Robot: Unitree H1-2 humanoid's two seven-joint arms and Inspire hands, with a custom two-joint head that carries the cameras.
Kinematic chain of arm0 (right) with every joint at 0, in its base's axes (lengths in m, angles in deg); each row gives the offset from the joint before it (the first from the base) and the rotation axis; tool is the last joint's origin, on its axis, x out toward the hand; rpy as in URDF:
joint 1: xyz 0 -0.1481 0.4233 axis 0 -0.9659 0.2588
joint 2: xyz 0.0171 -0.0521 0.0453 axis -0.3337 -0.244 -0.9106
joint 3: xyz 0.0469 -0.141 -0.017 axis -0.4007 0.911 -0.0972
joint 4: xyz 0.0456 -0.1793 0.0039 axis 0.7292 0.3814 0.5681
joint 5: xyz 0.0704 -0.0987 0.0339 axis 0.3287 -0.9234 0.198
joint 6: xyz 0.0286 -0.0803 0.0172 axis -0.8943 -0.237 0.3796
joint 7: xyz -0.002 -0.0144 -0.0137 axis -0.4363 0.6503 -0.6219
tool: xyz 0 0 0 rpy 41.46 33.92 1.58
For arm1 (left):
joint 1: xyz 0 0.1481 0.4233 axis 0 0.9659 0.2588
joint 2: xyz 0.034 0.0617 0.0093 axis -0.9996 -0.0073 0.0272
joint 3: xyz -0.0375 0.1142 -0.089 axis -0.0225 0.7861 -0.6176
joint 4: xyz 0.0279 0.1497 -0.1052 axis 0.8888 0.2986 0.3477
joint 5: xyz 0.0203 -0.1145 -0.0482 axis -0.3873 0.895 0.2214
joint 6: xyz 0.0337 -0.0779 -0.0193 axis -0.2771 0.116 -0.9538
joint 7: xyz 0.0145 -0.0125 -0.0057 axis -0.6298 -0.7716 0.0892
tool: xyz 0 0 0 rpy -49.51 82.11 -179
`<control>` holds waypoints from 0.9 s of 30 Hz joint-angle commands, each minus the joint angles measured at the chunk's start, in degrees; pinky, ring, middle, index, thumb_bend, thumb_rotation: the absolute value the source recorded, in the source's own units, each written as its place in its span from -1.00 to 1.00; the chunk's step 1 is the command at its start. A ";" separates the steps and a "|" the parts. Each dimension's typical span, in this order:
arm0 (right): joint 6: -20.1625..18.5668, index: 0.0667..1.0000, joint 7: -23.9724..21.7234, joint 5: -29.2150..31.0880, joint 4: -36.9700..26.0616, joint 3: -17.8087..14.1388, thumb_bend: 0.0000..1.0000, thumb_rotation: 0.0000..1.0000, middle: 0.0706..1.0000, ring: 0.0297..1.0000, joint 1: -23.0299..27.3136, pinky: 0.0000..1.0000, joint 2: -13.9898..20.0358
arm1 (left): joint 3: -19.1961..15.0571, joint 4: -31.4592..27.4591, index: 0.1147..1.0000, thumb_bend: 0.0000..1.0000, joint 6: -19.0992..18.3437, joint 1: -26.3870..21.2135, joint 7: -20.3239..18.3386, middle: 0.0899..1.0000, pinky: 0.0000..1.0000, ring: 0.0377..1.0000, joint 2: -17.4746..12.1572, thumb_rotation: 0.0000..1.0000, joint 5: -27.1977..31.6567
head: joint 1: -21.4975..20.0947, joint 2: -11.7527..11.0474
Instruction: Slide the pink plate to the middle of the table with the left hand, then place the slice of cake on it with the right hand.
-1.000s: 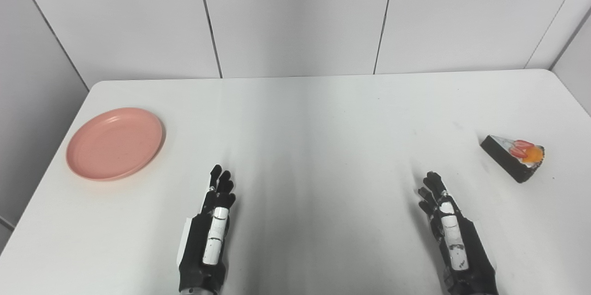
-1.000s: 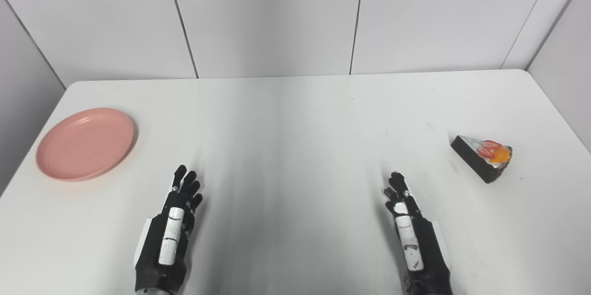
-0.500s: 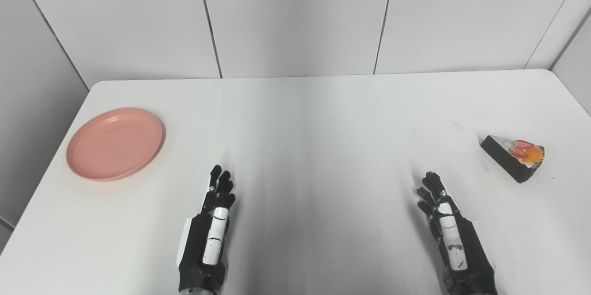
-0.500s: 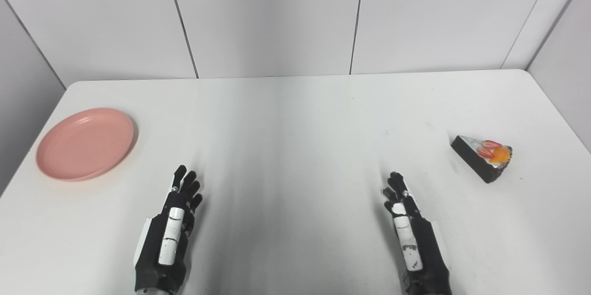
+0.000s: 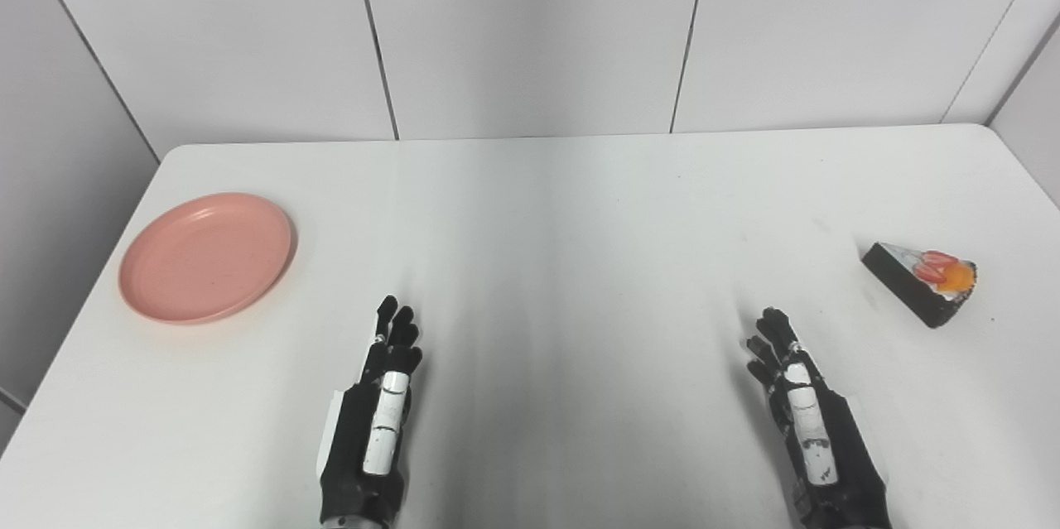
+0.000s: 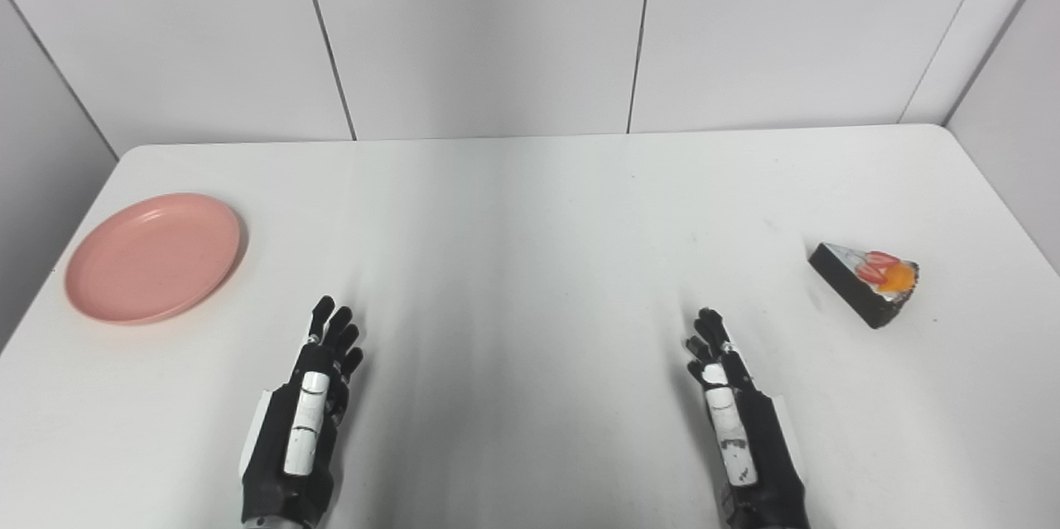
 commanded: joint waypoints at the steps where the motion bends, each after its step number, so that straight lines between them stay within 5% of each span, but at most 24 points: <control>1: 2.70 0.86 -0.32 0.30 -1.39 0.11 0.81 0.91 0.89 0.86 0.16 0.89 -0.30 | 0.32 -1.64 1.00 0.41 0.37 -0.11 -0.75 1.00 1.00 1.00 -0.66 0.71 -0.10 | 0.02 0.02; 27: 2.57 0.87 -0.31 -0.19 -1.29 0.31 0.83 0.92 0.88 0.85 0.18 0.86 -0.15 | 0.37 -1.01 1.00 0.39 1.04 -0.32 -0.71 1.00 1.00 1.00 -0.75 0.70 -0.48 | 0.16 0.13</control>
